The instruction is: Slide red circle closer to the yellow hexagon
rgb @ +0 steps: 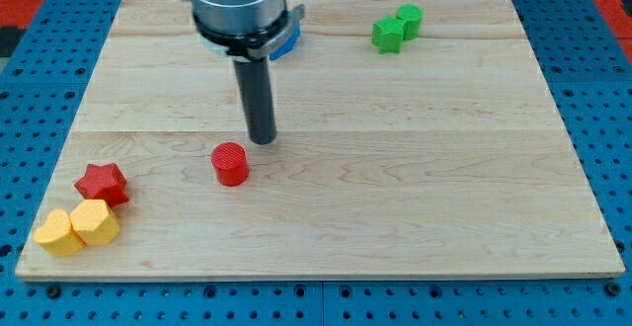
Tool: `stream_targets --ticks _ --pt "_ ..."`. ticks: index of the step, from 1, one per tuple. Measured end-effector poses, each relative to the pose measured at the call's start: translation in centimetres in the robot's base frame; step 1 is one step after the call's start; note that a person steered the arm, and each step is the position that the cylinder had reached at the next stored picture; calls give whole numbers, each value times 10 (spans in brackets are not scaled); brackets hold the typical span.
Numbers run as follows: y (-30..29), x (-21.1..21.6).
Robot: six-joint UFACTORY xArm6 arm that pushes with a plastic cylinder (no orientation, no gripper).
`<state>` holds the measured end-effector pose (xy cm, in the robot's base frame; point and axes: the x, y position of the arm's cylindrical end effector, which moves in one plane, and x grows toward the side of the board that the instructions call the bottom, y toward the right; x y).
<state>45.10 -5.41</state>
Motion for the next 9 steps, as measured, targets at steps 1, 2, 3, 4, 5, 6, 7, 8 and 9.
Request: stream_targets --ticks 1,2,3,4,5,6,7,8,9 --pt "7 11" --pt "1 14" --pt "-18 25" --pt "-37 36" --pt "-55 42" --pt "-71 49" --pt "-85 55" --pt "-98 61" --pt "-112 67"
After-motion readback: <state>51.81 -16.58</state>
